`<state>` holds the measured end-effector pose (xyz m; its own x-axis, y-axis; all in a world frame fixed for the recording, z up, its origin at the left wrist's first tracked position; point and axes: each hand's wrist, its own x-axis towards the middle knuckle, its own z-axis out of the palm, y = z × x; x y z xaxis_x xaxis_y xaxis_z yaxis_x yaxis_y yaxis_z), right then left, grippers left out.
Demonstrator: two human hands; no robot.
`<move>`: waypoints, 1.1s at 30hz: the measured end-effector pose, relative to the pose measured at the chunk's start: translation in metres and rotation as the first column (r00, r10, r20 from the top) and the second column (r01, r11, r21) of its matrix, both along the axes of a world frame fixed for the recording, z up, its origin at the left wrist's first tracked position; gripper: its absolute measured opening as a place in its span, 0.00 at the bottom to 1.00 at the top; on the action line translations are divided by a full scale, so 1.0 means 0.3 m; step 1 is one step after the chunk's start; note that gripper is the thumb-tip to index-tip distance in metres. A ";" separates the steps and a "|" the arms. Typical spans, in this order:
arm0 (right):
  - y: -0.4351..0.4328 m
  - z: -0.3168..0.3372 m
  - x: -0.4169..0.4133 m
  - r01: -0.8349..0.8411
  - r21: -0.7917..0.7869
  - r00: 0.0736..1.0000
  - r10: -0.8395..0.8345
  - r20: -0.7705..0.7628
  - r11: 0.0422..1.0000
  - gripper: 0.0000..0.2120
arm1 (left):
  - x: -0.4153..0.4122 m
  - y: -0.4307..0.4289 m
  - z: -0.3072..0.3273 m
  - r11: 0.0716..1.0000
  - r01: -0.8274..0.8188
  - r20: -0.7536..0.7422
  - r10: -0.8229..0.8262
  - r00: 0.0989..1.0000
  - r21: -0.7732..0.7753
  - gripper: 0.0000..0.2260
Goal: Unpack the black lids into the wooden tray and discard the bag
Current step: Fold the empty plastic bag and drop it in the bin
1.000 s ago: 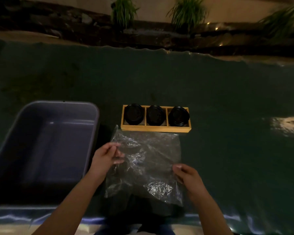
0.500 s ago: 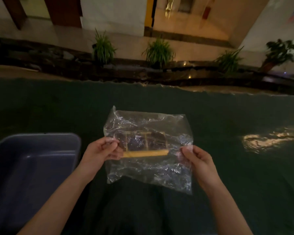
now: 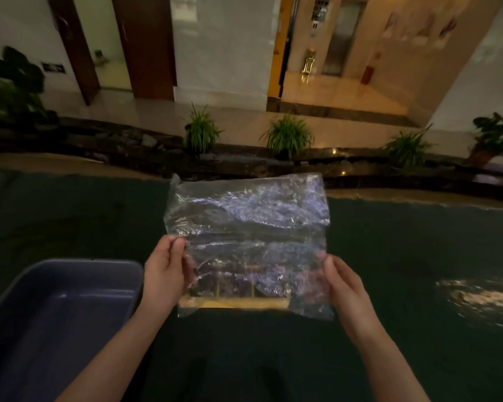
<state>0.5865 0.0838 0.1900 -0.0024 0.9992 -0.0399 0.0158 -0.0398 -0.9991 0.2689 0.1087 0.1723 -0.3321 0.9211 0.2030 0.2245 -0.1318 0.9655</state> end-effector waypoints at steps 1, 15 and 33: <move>-0.008 0.000 0.008 -0.058 -0.038 0.998 0.057 -0.032 0.998 0.22 | -0.004 0.003 0.007 1.000 -0.022 -0.002 0.022 1.000 0.010 0.11; -0.040 -0.031 0.072 -0.082 0.156 0.996 0.075 0.051 0.984 0.01 | -0.014 0.013 0.009 1.000 -0.020 0.023 0.021 1.000 -0.021 0.10; 0.187 0.068 0.041 0.074 -0.016 0.995 -0.075 -0.063 0.997 0.08 | -0.058 -0.028 -0.011 0.826 0.521 0.403 -0.411 0.818 -0.214 0.17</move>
